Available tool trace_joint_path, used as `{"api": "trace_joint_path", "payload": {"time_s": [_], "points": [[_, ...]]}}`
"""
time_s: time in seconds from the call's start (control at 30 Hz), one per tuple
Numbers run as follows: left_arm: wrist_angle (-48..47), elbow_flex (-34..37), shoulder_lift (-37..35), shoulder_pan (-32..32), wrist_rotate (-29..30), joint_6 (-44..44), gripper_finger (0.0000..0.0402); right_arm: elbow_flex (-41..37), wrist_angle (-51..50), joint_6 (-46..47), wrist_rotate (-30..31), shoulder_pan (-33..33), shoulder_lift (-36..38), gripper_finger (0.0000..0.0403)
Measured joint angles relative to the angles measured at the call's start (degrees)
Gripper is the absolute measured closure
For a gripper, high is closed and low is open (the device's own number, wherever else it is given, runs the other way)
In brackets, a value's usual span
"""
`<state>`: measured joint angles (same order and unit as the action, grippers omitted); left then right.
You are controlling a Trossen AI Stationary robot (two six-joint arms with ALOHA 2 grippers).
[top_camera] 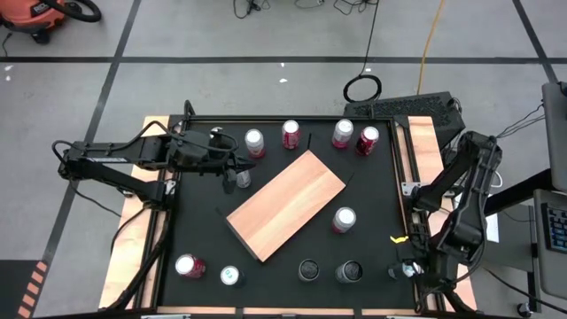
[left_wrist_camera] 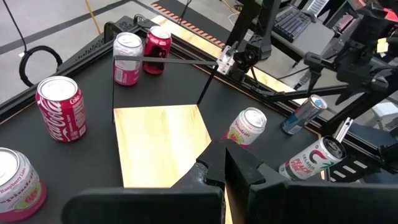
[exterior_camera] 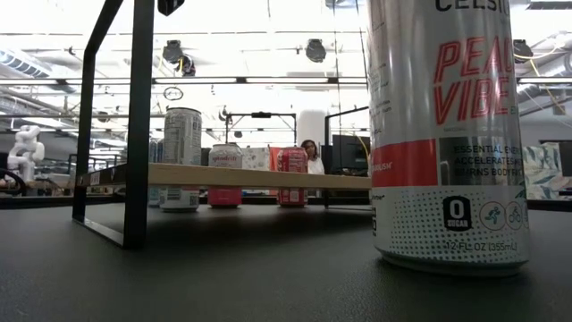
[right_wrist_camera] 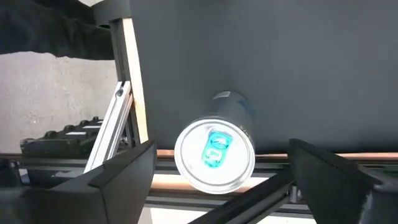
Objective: Place canned beverage on shelf
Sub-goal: Put the bottom right blue soda can on the shelf
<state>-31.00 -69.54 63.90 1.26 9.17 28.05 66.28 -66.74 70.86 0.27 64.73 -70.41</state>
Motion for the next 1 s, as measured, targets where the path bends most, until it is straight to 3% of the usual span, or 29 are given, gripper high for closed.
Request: {"api": "trace_joint_path", "payload": {"time_s": [1.0], "points": [[0.0, 0.0, 0.0, 0.0, 0.1, 0.0, 0.0402, -11.8, 11.6, 5.0, -0.4, 1.7, 0.0, 0.0051]]}}
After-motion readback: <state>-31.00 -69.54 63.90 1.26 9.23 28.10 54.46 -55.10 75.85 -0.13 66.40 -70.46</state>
